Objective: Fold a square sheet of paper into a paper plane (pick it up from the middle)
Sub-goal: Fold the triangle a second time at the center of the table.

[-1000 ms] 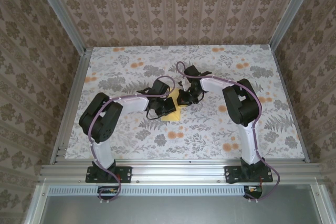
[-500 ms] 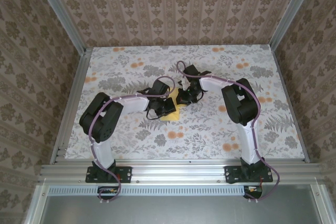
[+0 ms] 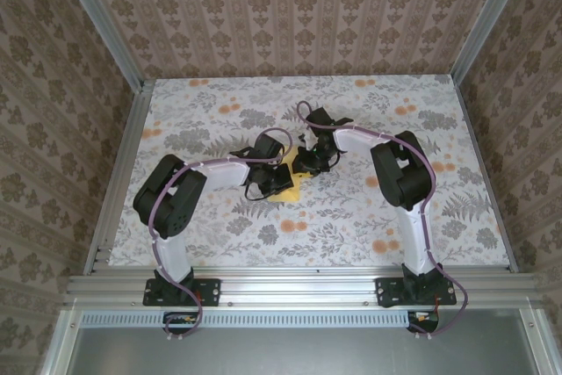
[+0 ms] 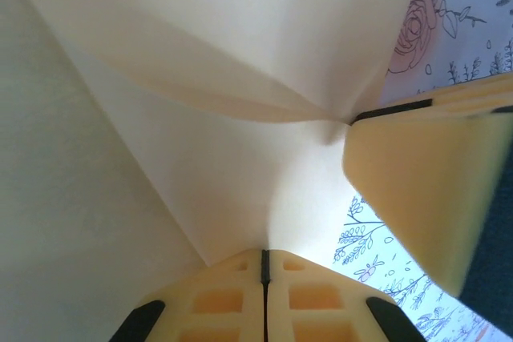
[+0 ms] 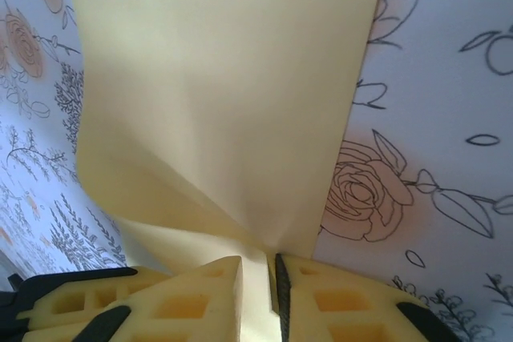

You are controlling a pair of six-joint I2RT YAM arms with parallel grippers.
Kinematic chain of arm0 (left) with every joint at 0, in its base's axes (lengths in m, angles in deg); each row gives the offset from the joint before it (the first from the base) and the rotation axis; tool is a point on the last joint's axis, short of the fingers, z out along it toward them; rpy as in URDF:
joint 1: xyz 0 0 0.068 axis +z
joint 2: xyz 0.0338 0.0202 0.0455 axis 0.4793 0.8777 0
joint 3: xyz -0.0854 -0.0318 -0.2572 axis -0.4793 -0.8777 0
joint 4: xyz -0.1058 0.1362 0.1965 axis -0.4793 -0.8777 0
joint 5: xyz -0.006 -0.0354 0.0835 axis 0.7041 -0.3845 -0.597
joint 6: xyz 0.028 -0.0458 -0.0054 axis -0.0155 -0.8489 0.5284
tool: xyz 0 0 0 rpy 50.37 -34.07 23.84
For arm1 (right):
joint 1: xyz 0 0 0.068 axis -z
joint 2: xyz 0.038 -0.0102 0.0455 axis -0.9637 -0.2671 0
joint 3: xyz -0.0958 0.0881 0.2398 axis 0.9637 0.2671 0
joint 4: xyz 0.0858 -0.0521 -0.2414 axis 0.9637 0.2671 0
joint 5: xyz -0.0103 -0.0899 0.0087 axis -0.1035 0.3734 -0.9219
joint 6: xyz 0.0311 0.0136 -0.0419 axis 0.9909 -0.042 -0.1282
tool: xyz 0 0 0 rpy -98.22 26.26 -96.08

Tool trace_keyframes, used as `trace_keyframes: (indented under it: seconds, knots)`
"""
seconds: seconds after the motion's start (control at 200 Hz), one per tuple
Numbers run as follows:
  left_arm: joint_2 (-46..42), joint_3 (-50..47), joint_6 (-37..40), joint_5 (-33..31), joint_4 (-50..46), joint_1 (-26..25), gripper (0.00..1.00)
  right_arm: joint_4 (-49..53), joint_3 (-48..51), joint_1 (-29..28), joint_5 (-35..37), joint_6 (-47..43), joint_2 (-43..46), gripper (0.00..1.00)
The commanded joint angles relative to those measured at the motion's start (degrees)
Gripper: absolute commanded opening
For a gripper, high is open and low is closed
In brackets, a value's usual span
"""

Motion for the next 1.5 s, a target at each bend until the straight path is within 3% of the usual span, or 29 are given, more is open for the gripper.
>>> trace_keyframes:
  seconds: [0.0,0.21,0.495,0.745,1.31,1.495]
  knots:
    - [2.32,-0.02,-1.74,-2.09,-7.34,-0.01,0.07,0.27,-0.14,1.32,3.03,2.15,4.61,0.24]
    - [2.99,0.61,-2.84,-2.74,-9.11,0.00,0.06,-1.42,4.29,1.35,4.49,1.91,9.41,0.23]
    - [3.47,0.81,-4.43,-3.09,-9.51,-0.07,0.05,-5.98,13.30,-0.72,-1.53,3.03,12.92,0.09]
    - [3.23,-0.44,-6.19,-3.01,-8.50,0.02,0.05,-7.55,16.57,-3.98,-6.30,3.20,13.49,0.07]
    - [3.31,-2.71,-8.66,-1.63,-5.51,0.37,0.05,-10.32,20.63,-5.21,-6.76,4.68,11.42,0.04]
    - [3.30,-3.50,-9.03,-1.34,-4.85,0.55,0.05,-9.37,22.30,-5.15,-3.93,3.87,11.77,0.04]
